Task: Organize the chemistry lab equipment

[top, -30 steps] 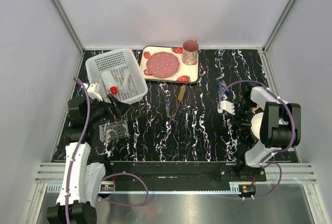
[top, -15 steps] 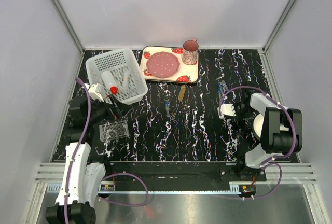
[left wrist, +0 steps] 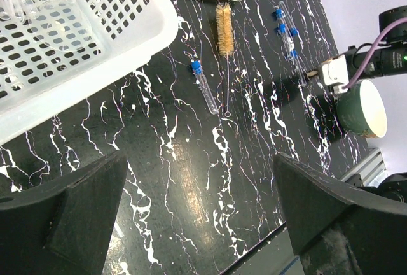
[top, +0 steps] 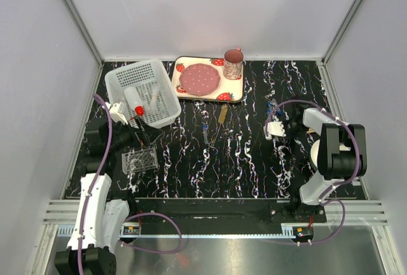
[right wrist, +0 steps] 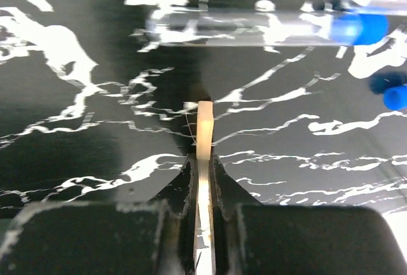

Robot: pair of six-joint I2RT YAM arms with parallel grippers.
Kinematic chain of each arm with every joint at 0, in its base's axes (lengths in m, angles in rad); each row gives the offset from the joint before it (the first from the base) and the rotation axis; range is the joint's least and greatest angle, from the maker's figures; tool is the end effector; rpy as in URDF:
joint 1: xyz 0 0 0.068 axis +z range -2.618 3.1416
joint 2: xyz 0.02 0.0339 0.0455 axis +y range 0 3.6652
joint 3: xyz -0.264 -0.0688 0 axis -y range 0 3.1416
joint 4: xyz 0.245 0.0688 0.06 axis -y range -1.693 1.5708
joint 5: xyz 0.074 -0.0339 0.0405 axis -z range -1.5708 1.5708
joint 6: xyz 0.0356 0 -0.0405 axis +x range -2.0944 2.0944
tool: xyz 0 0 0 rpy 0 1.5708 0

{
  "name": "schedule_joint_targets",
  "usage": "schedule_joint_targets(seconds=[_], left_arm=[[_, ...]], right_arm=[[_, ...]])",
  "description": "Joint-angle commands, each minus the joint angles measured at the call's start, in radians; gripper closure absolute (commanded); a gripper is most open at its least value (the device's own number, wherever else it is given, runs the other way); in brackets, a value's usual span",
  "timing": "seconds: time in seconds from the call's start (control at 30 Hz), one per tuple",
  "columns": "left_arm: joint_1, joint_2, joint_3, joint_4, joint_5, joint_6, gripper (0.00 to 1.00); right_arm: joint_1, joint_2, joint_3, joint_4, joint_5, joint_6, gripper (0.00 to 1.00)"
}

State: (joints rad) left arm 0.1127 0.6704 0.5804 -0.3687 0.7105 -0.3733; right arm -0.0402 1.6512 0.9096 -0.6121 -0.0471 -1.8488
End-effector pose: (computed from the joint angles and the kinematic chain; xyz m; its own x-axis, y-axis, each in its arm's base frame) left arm 0.1547 -0.0059 0.2705 -0.5905 -0.3450 -0.7296 0.3012 0.7444 -0.5959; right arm 0.2858 -0.0098 0.1484 0.2389 -0.9709 0.0149 -0.9465 -0.2363 -0.2197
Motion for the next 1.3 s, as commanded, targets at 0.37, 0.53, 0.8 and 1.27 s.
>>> schedule_joint_targets(seconds=[0.37,0.53,0.8,1.27], left_arm=[[-0.028,0.026,0.003,0.054,0.052,-0.007,0.01],[-0.042,0.079,0.006,0.076,0.090,-0.024,0.01],[-0.437,0.184,0.021,0.329,-0.123,-0.245,0.01],[-1.018,0.891,0.608,0.415,-0.623,-0.477,0.01]], right_arm=[[-0.024,0.053,0.337,0.011,-0.200,0.485,1.00],[-0.024,-0.030,0.458,-0.087,-0.301,0.865,1.00],[-0.024,-0.085,0.489,-0.207,-0.732,1.425,1.00],[-0.024,-0.077,0.197,0.190,-1.117,1.970,1.00]])
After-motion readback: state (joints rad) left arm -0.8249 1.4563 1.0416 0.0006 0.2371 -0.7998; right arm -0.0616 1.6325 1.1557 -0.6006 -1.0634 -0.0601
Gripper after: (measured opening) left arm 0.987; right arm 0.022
